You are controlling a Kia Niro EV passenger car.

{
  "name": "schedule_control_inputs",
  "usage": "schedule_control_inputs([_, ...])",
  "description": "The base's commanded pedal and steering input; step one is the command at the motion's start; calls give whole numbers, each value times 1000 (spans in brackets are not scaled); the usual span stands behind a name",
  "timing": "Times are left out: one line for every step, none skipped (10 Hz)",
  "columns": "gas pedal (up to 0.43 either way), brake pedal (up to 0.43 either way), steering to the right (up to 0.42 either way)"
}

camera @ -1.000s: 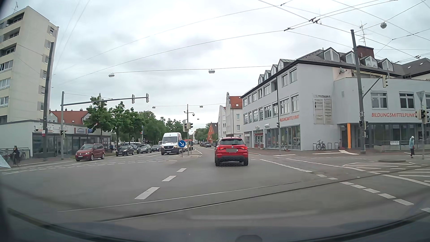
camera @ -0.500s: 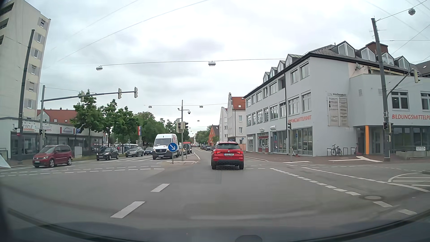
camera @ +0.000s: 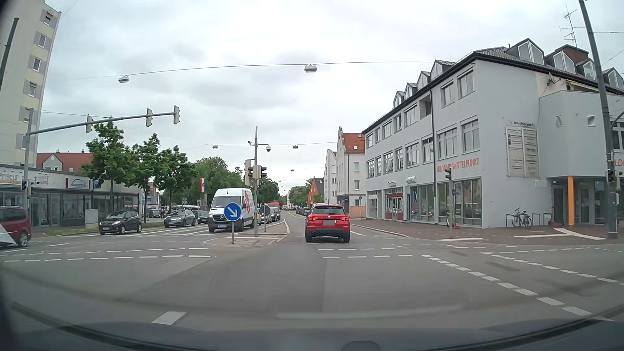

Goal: Follow the waypoints while adhering to traffic rules and regulations

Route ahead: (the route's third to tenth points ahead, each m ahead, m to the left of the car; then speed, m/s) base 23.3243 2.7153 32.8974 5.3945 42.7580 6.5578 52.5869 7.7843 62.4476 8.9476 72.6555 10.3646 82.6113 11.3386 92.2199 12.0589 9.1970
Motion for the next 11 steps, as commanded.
schedule_control_inputs([189,0,-16])
schedule_control_inputs([177,0,-17])
schedule_control_inputs([189,0,-15])
schedule_control_inputs([197,0,-14])
schedule_control_inputs([197,0,-14])
schedule_control_inputs([197,0,-14])
schedule_control_inputs([209,0,-14])
schedule_control_inputs([220,0,-14])
schedule_control_inputs([220,0,-14])
schedule_control_inputs([220,0,-14])
schedule_control_inputs([220,0,-14])
